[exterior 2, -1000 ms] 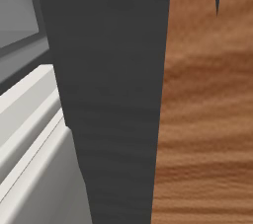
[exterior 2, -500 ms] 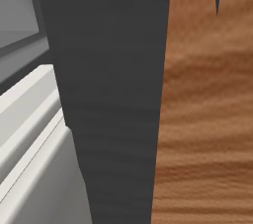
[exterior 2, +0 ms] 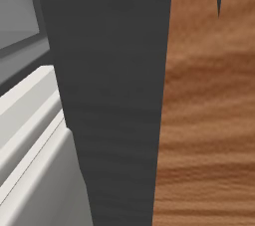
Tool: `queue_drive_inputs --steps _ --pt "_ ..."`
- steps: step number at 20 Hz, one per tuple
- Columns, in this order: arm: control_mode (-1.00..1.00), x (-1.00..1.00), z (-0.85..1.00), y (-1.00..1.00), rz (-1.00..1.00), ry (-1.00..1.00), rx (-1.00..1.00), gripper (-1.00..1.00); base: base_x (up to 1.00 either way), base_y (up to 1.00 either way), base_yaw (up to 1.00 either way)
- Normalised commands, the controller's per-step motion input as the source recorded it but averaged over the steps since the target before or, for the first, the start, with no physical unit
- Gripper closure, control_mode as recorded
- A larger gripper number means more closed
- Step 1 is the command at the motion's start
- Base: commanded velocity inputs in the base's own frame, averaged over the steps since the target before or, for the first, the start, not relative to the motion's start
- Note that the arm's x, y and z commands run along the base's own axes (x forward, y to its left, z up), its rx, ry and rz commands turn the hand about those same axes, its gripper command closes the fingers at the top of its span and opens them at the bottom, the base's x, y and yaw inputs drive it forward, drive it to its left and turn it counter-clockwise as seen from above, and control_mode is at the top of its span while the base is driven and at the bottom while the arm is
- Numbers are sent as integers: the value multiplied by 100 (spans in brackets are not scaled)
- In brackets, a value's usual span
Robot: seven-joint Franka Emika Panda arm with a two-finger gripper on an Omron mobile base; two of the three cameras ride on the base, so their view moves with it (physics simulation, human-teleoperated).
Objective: Pull the toaster oven rack outwards. Pick up the baguette from the plate and place it on the toaster oven rack. Close the toaster oven door fully and set the temperature to the lowest setting.
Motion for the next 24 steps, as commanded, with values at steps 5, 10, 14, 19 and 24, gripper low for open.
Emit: queue_drive_inputs --steps 5,10,14,19,24 --pt "-100 3 -2 0 0 0 -4 100 0 0 0" --pt "-100 0 0 0 0 0 -7 100 0 0 0" --pt "-100 0 0 -9 0 0 -9 100 0 0 0" --pt "-100 0 0 -18 1 0 -7 100 0 0 0" --pt "-100 -4 0 -18 8 -4 -6 100 0 0 0"
